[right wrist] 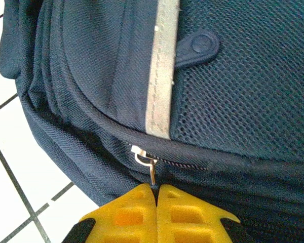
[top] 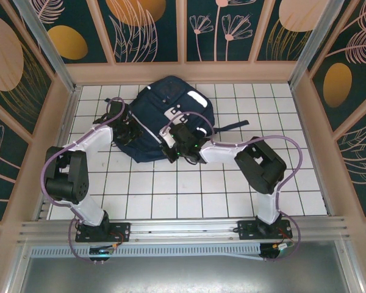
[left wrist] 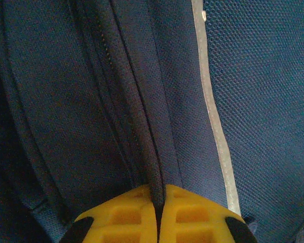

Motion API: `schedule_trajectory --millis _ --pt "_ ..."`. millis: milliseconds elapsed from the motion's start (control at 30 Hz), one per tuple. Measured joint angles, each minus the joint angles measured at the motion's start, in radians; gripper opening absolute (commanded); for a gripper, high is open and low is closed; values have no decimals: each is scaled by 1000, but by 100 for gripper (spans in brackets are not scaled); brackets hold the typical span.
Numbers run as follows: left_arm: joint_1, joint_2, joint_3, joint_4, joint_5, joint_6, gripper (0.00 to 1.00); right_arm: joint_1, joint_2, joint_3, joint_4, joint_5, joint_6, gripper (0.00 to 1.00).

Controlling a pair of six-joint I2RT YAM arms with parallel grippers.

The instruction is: Pack books, pencil case, and school supplies into a backpack

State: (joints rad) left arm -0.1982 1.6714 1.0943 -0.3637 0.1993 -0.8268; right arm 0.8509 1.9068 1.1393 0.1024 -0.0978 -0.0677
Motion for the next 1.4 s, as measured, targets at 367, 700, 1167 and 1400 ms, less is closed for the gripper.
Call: schedule_trajectory --millis 367,700,1167,1400 --pt "3 0 -2 11 46 34 0 -61 -76 -60 32 -8 72 0" --pt "3 -20 -56 79 67 43 0 -103 -89 -64 34 -53 200 0" --pt "61 -72 -75 48 49 81 44 -227 -132 -151 25 -60 258 27" --pt "60 -285 -62 89 -8 149 99 -272 -565 -385 110 11 235 89"
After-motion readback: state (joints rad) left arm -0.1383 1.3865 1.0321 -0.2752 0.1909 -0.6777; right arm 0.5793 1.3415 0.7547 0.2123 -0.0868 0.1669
